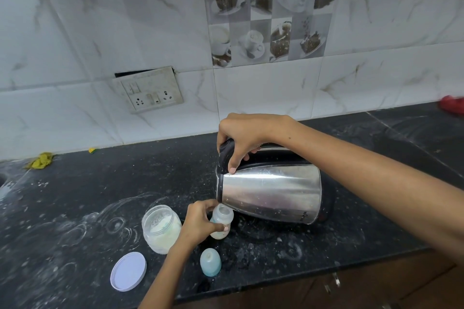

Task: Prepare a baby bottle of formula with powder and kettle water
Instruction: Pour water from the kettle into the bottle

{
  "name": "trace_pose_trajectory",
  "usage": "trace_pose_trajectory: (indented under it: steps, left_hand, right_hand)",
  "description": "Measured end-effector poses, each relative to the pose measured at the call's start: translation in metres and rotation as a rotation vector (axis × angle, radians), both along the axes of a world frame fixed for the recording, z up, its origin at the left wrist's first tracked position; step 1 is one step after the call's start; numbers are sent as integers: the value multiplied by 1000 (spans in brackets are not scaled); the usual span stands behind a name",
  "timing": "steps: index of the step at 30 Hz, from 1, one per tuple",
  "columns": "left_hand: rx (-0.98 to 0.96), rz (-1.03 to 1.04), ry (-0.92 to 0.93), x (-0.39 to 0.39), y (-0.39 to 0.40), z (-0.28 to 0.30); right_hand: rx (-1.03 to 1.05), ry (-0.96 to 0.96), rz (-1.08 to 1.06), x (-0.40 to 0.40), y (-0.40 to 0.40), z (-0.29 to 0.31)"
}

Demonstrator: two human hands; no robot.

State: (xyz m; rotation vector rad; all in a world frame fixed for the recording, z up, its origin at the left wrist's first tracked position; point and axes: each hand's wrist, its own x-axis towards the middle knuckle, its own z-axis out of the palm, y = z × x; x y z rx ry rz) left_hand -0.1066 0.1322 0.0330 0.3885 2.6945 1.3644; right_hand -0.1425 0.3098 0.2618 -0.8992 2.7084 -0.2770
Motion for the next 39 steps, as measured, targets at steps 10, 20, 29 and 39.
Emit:
trace_pose_trajectory:
  steps: [10, 20, 29, 39]
  left_hand:
    - [1, -14, 6, 1, -1, -2]
    - [3, 7, 4, 0, -1, 0]
    - [12, 14, 13, -2, -2, -2]
    - [18, 20, 5, -3, -2, -4]
  right_hand:
    - [9, -12, -24, 0, -2, -2]
    - [40, -6, -34, -1, -5, 3]
    - [38, -20, -25, 0, -10, 9]
    - [53, -19, -23, -2, -11, 9]
